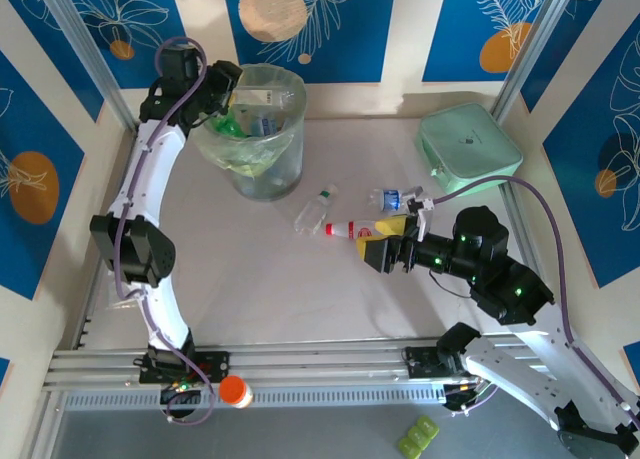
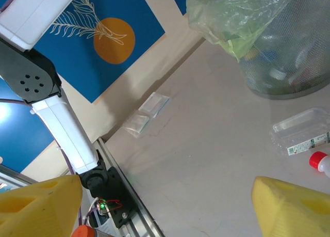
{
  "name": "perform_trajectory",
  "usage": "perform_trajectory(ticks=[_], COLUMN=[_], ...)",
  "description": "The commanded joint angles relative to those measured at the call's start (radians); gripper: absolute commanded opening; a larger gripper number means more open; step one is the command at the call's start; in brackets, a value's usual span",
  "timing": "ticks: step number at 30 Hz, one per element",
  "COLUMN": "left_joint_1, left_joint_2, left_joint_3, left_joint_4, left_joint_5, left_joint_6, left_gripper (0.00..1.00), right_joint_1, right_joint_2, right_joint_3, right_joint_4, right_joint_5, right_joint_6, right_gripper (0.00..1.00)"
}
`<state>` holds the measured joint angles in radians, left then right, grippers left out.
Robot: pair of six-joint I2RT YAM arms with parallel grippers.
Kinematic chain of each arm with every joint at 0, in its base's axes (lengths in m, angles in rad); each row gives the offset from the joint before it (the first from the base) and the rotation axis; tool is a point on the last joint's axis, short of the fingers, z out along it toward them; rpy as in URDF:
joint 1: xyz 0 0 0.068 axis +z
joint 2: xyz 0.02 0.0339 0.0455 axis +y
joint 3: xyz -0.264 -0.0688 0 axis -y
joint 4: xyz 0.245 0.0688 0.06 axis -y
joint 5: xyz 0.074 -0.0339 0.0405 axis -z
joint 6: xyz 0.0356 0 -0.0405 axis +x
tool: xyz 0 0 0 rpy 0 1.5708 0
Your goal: Put the plastic bottles in the bin
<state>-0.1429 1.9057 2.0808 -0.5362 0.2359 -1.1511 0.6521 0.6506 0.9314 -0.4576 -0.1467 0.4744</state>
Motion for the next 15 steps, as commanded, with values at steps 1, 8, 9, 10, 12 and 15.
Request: perform_trajectory(ticks=[1, 8, 9, 10, 12, 15], left_joint_1=[0.004, -0.023, -0.025, -0.025, -0.025, -0.026], left_joint_2=[0.001, 0.154, 0.170, 0.185, 0.215, 0.253], left_joint_3=[0.028, 0.198, 0.213, 0.223, 0.238, 0.242], left_joint_4=[-0.009, -0.037, -0.032, -0.034, -0.028, -0.015], left_joint_5=[0.040, 0.102, 0.102, 0.102, 0.099, 0.120], left_joint_6=[0.050, 0.070, 0.075, 0.073, 0.080, 0.067], left_gripper=[0.52, 0.50, 0.50, 0.50, 0.50, 0.50], right_joint_1=[-0.003, -0.003, -0.003, -0.003, -0.003, -0.004], right_joint_2=[-0.010, 0.003, 0.006, 0.006, 0.007, 0.009], right_joint_3=[0.030, 0.029, 0.029, 0.027, 0.019, 0.012], right_joint_4=[-0.007, -0.002, -0.004, -0.003, 0.005, 0.005], right_joint_5=[0.025, 0.030, 0.032, 0.032, 0.029, 0.024], right_joint_6=[-0.011, -0.011, -0.011, -0.008, -0.002, 0.003], right_gripper=[0.85, 0.85, 0.85, 0.85, 0.85, 0.85])
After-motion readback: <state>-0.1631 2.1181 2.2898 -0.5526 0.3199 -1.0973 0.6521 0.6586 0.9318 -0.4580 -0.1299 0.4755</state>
